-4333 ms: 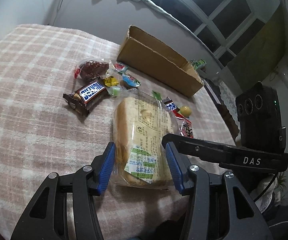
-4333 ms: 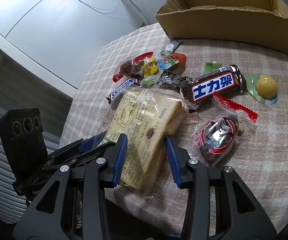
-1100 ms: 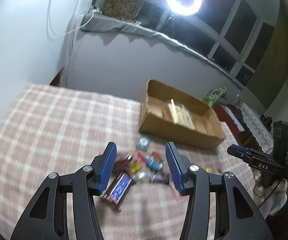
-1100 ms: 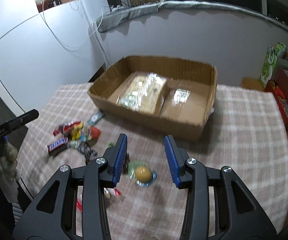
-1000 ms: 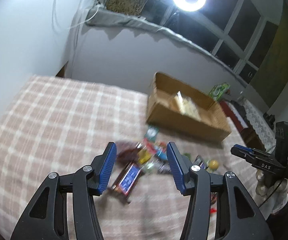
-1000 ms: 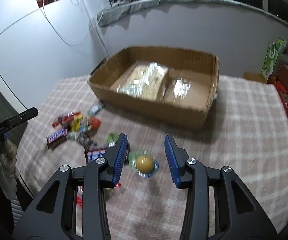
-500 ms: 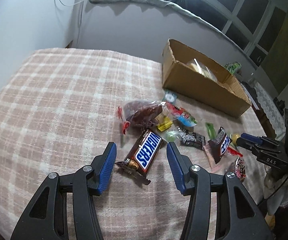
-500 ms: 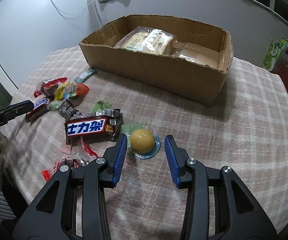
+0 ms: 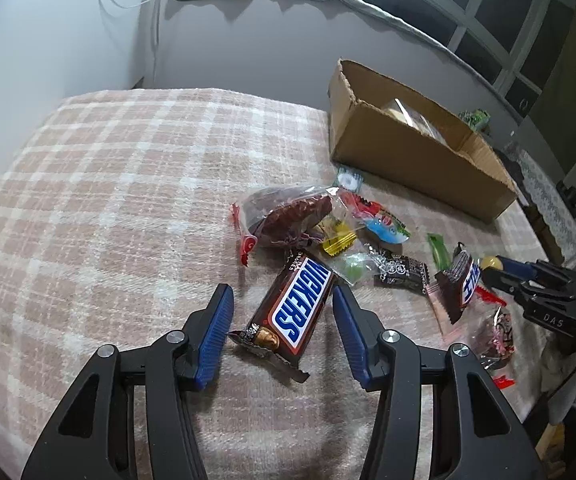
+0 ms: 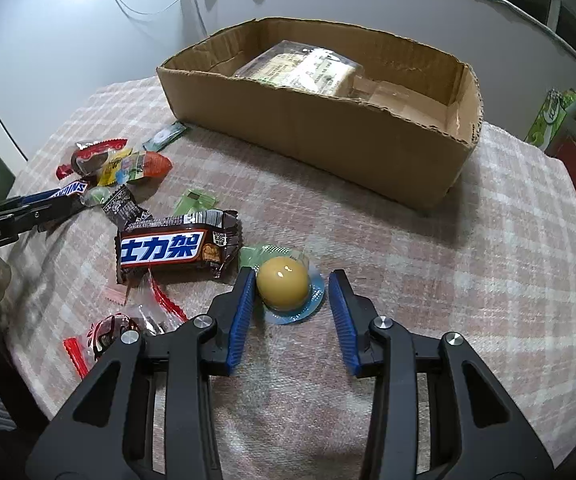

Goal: Organize snacks
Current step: 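Grasp the Snickers bar with the left tool while the right tool grasps the yellow ball candy, then carry both candies over the box and open both tools to drop them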

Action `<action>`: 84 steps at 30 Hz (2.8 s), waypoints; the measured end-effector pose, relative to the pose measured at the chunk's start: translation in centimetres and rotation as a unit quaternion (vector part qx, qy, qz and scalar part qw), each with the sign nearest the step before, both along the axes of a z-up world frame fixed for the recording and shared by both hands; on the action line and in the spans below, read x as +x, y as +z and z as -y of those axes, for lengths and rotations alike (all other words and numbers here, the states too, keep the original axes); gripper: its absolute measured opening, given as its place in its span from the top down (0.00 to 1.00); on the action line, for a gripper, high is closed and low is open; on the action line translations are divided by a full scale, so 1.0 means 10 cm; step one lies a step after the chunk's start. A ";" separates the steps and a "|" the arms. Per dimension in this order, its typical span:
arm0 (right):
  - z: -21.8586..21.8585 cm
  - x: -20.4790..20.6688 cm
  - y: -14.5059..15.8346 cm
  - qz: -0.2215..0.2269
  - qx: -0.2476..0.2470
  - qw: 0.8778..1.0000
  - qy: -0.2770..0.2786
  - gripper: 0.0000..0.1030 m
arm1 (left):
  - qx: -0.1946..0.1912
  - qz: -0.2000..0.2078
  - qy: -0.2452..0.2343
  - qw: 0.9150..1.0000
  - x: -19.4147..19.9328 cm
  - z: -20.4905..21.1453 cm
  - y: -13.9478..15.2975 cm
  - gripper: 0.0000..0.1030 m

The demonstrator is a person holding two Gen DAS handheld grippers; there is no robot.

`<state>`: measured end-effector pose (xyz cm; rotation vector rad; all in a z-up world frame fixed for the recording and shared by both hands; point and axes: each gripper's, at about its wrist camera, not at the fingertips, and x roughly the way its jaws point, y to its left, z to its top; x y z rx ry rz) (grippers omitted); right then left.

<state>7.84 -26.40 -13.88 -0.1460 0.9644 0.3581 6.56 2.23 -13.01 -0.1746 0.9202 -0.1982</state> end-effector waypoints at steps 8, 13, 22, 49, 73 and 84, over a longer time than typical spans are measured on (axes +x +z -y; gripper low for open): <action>-0.01 0.00 -0.01 0.002 0.001 1.000 -0.001 0.66 | 0.018 0.012 -0.019 1.000 -0.03 0.11 0.01 0.71; 0.01 -0.02 0.00 0.000 0.005 1.000 -0.002 0.66 | 0.009 0.012 -0.019 1.000 -0.06 0.11 0.02 0.73; 0.04 -0.06 0.04 0.003 0.015 1.000 -0.005 0.66 | -0.015 0.018 -0.019 1.000 -0.17 0.13 0.06 0.73; 0.28 0.18 0.92 0.096 0.044 0.994 -0.029 0.66 | -0.051 0.102 -0.043 0.993 0.29 0.37 0.75 0.73; 0.50 1.19 0.55 0.063 0.040 0.993 -0.091 0.66 | -0.027 0.071 -0.059 0.995 1.34 0.93 0.57 0.73; 0.48 1.26 0.46 0.055 0.028 0.994 -0.092 0.60 | -0.015 0.051 -0.054 0.997 1.45 0.99 0.48 0.70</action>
